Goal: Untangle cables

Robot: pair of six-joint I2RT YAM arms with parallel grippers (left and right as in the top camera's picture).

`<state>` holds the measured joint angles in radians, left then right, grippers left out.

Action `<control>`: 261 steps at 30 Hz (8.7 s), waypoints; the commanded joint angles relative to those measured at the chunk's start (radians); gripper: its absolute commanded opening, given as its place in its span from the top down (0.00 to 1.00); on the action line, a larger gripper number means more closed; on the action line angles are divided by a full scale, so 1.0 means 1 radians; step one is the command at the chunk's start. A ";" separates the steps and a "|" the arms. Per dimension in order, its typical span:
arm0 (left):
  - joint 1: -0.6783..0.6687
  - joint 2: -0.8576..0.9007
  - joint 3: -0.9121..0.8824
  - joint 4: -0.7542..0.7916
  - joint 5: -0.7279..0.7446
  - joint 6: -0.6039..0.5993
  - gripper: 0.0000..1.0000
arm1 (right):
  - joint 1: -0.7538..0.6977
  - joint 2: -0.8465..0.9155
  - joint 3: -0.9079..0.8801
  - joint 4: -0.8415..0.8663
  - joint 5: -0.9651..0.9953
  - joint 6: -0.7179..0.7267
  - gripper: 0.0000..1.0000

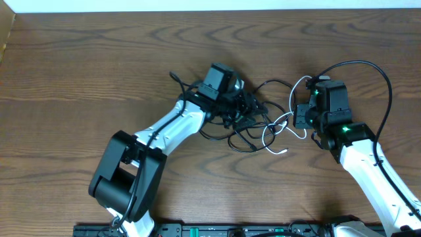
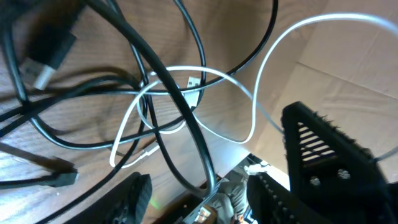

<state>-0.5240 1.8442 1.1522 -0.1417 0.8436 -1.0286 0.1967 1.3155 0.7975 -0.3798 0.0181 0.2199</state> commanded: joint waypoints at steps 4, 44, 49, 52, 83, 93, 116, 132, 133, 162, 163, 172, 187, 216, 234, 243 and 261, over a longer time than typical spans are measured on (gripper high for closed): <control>0.025 0.009 -0.002 0.002 0.024 0.016 0.42 | -0.002 -0.002 0.006 -0.003 -0.002 0.011 0.99; 0.529 -0.543 -0.002 -0.390 -0.505 0.549 0.92 | -0.333 -0.087 0.054 -0.037 0.171 0.023 0.99; 0.547 -0.539 -0.002 -0.438 -0.505 0.549 0.93 | -0.347 -0.170 0.097 0.018 0.171 0.023 0.99; 0.547 -0.535 -0.002 -0.457 -0.505 0.550 0.92 | -0.347 -0.214 0.100 0.106 0.172 0.023 0.99; 0.449 -0.515 -0.003 -0.362 -0.331 0.591 0.92 | -0.522 -0.174 0.098 0.152 -0.109 0.037 0.99; 0.322 -0.507 -0.003 -0.381 -0.413 0.741 0.92 | -0.523 -0.109 0.098 -0.065 0.164 -0.019 0.99; 0.322 -0.397 -0.003 -0.614 -0.437 0.741 0.92 | -0.325 0.076 0.098 -0.127 -0.338 -0.102 0.01; 0.322 -0.397 -0.003 -0.613 -0.438 0.740 0.92 | -0.169 0.150 0.098 -0.080 -0.393 -0.030 0.18; 0.322 -0.397 -0.003 -0.613 -0.438 0.740 0.92 | -0.145 0.151 0.098 -0.078 -0.349 -0.014 0.21; 0.322 -0.397 -0.003 -0.613 -0.438 0.740 0.92 | -0.042 0.346 0.115 0.193 -0.166 0.181 0.99; 0.322 -0.397 -0.003 -0.613 -0.438 0.740 0.92 | -0.082 0.306 0.134 0.137 -0.160 0.163 0.99; 0.322 -0.397 -0.003 -0.613 -0.438 0.740 0.92 | -0.455 0.168 0.402 -0.245 0.031 0.060 0.99; 0.322 -0.397 -0.003 -0.613 -0.437 0.740 0.92 | -0.649 0.168 0.457 -0.137 0.195 0.063 0.99; 0.322 -0.397 -0.003 -0.621 -0.438 0.740 0.92 | -0.804 0.256 0.457 -0.110 -0.218 0.063 0.34; 0.311 -0.402 -0.003 0.144 0.252 0.419 0.92 | -0.332 0.262 0.447 -0.334 -0.487 -0.162 0.14; 0.310 -0.402 -0.003 0.274 0.320 0.327 0.92 | -0.121 0.415 0.447 -0.306 -0.462 -0.155 0.19; 0.310 -0.402 -0.003 -0.217 -0.015 0.657 0.92 | 0.109 0.615 0.447 -0.131 -0.406 0.025 0.73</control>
<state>-0.2131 1.4467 1.1408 -0.3134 0.9455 -0.4438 0.2905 1.9221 1.2373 -0.5083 -0.4290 0.2222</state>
